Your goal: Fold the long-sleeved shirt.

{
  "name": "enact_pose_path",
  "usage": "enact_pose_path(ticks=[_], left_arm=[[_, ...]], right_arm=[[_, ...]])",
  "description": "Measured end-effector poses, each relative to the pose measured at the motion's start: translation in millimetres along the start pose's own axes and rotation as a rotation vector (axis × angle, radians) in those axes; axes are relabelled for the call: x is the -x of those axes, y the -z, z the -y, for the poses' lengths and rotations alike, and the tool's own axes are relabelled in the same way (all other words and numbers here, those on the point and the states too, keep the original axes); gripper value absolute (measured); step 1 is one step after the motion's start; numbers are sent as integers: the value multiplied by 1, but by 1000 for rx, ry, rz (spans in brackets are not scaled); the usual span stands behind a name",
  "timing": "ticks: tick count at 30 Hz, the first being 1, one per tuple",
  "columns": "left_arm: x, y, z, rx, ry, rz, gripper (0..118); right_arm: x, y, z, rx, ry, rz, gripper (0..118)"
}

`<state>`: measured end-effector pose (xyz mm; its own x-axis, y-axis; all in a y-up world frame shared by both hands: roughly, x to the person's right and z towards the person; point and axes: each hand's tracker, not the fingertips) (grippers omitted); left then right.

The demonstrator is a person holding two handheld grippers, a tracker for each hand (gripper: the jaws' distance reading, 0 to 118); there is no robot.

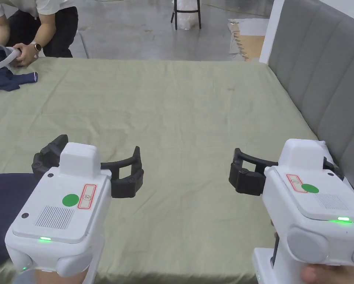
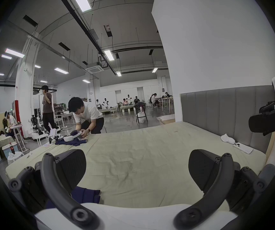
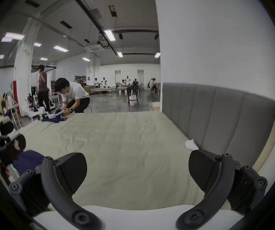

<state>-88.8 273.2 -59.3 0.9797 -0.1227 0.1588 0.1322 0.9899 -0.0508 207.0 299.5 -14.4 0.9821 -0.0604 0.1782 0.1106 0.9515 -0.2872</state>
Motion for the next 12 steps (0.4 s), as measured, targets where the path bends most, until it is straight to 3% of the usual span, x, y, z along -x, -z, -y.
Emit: enact_pose_path(ticks=[6,12], left_arm=[[2,-2,0,-1,-4,-7,111],[2,-3,0,3,-4,-10,111]], right_arm=[[1,1,0,-41,-91,37,118],[-6,3,1,-26,0,67,118]])
